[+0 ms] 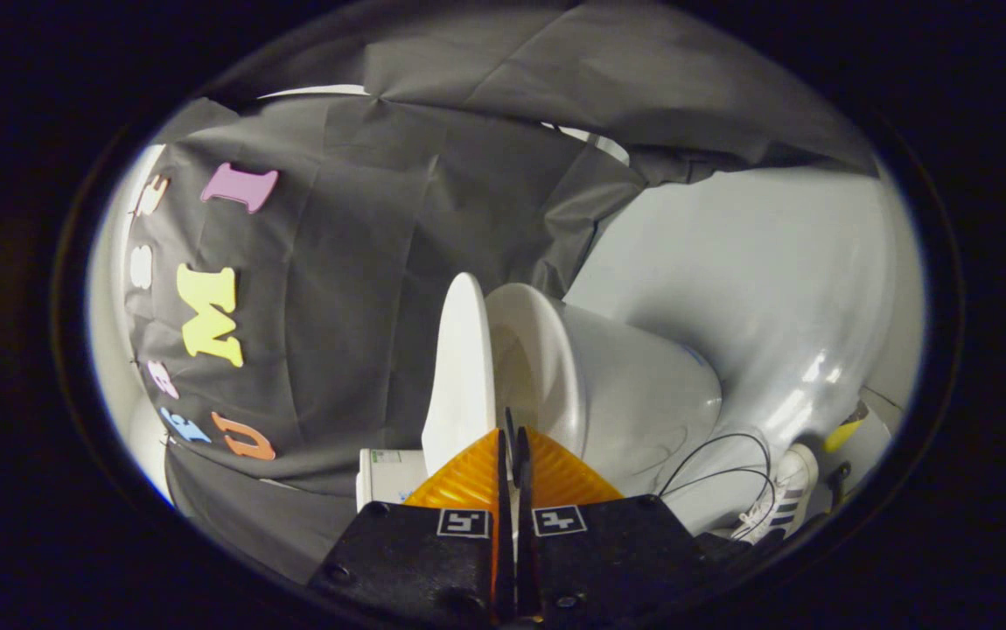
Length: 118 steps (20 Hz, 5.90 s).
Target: Open the toilet lid.
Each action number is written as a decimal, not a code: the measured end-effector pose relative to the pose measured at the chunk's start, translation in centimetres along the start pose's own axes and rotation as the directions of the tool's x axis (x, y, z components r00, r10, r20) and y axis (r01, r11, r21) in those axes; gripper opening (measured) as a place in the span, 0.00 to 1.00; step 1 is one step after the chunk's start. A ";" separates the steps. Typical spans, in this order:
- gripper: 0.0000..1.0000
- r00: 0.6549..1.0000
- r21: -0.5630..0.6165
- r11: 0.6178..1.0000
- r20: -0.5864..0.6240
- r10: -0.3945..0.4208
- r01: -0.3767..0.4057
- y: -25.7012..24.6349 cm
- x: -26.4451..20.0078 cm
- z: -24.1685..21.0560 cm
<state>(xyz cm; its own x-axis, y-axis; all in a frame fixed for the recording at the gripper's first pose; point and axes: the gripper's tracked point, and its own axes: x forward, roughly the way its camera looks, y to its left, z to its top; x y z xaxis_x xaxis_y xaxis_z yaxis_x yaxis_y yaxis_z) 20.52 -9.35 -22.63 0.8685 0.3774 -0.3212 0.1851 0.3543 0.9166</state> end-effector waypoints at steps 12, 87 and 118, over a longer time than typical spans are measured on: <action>0.05 0.998 -0.175 0.984 0.064 -0.015 0.026 5.7 -2.3 -1.0; 0.10 0.965 -0.778 0.620 0.226 0.131 0.098 33.2 -3.4 -19.4; 0.11 0.960 -0.916 0.372 0.225 0.167 0.150 38.9 0.3 -31.6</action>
<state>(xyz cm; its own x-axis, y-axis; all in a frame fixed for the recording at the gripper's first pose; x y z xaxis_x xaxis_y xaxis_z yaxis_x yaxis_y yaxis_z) 13.43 31.55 5.41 0.9680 0.2292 -0.1019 -0.2223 0.9721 0.0746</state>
